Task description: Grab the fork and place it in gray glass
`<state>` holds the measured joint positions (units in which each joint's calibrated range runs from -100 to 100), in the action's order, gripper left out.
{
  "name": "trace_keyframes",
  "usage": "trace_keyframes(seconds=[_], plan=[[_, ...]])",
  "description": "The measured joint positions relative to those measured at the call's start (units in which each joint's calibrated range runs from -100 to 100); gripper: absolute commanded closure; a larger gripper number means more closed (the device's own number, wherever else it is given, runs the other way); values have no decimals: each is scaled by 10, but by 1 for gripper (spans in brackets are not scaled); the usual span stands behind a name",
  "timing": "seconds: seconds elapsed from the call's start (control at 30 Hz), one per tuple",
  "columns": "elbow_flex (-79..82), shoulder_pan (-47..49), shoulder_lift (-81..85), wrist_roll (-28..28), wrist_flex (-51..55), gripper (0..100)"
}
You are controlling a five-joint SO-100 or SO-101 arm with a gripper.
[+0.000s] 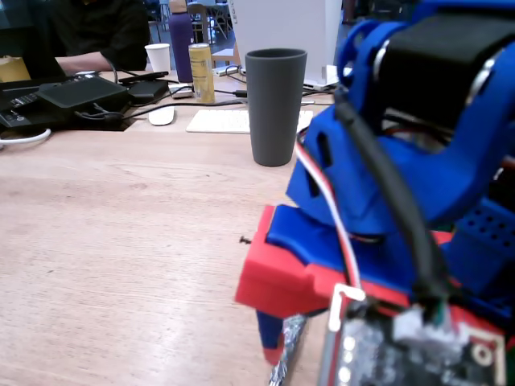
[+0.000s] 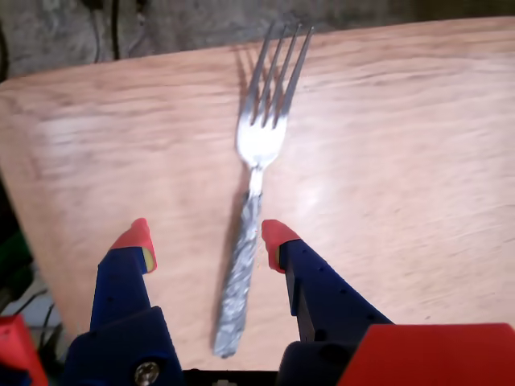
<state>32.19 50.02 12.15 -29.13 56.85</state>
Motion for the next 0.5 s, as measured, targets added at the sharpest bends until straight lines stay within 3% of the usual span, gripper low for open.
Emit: trace_keyframes(seconds=[0.13,0.37,0.5], plan=[[-1,-3,-31,-1,-47,70],[-3,-131,-100,1,-64,70],[-3,-138,-104,2,-64,70]])
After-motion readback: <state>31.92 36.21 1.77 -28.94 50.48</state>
